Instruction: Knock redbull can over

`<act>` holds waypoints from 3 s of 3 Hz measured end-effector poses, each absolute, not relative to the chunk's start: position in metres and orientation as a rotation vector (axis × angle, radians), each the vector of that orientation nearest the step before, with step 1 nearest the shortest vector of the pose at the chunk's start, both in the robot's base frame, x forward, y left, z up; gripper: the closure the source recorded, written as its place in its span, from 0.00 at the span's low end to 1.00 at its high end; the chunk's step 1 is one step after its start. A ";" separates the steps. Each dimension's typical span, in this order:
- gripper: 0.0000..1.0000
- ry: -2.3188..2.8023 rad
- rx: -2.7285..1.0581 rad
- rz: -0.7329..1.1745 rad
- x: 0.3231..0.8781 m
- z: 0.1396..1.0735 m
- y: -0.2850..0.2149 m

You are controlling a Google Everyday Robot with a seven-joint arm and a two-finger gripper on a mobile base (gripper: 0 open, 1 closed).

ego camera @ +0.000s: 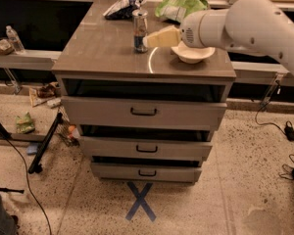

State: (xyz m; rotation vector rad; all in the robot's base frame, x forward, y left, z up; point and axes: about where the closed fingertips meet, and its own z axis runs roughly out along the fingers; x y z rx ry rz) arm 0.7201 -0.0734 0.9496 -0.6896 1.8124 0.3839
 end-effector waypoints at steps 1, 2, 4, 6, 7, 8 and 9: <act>0.00 1.795 -0.655 0.408 0.746 0.938 -0.044; 0.00 1.773 -0.636 0.446 0.768 0.931 -0.010; 0.00 1.721 -0.640 0.505 0.801 0.919 0.039; 0.42 1.701 -0.666 0.575 0.824 0.891 0.055; 0.65 1.734 -0.679 0.574 0.828 0.884 0.062; 0.88 1.749 -0.774 0.516 0.840 0.889 0.057; 1.00 1.772 -0.890 0.460 0.854 0.907 0.050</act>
Offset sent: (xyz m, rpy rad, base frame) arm 0.0760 0.1027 -0.0258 0.1276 -0.0263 0.0075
